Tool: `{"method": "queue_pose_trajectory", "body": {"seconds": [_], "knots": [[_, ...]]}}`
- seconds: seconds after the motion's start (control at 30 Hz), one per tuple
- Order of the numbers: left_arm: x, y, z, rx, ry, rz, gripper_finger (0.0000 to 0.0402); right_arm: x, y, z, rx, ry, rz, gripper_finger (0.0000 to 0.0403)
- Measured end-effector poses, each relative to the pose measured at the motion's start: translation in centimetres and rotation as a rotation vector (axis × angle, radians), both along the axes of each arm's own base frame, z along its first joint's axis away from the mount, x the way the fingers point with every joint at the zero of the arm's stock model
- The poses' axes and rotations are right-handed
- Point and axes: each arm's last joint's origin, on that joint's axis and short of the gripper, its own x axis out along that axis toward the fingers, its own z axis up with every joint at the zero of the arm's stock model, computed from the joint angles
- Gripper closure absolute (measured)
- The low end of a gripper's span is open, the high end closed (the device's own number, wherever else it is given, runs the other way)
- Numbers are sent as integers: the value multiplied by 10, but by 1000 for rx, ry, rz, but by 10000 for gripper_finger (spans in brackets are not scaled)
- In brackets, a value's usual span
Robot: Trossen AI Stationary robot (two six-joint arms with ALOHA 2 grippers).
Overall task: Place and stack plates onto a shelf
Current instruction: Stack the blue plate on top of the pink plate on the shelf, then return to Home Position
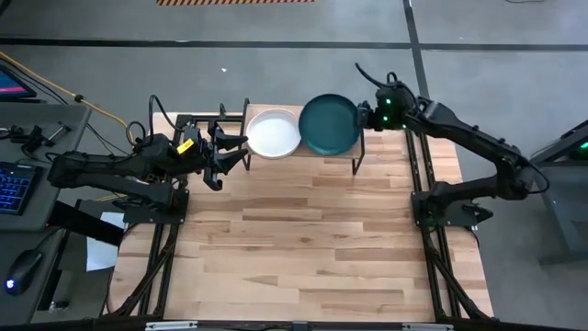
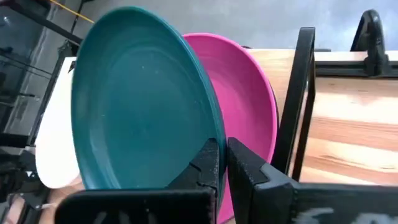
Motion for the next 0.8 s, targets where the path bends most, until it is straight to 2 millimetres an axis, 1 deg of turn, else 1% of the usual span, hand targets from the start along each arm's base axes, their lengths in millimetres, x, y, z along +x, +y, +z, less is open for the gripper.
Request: {"method": "queue_pose_trajectory", "body": {"seconds": [0.17, 0.47, 0.53, 0.6, 0.7, 0.8], "knots": [[0, 0, 0, 0, -1, 0, 234, 3, -12, -9, 62, 9, 7, 403], [0, 0, 0, 0, -1, -1, 234, 0, -14, -9, 64, 13, 28, 397], [0, 0, 0, 0, -2, -1, 234, -1, -13, -9, 64, 21, 39, 384], [0, 0, 0, 0, -2, -1, 234, -1, -12, -10, 67, 29, 46, 361], [0, 0, 0, 0, -3, -1, 234, -1, -13, -9, 63, 25, 47, 317], [0, 0, 0, 0, -5, -1, 234, 0, -13, -7, 19, 17, 74, 270]]}}
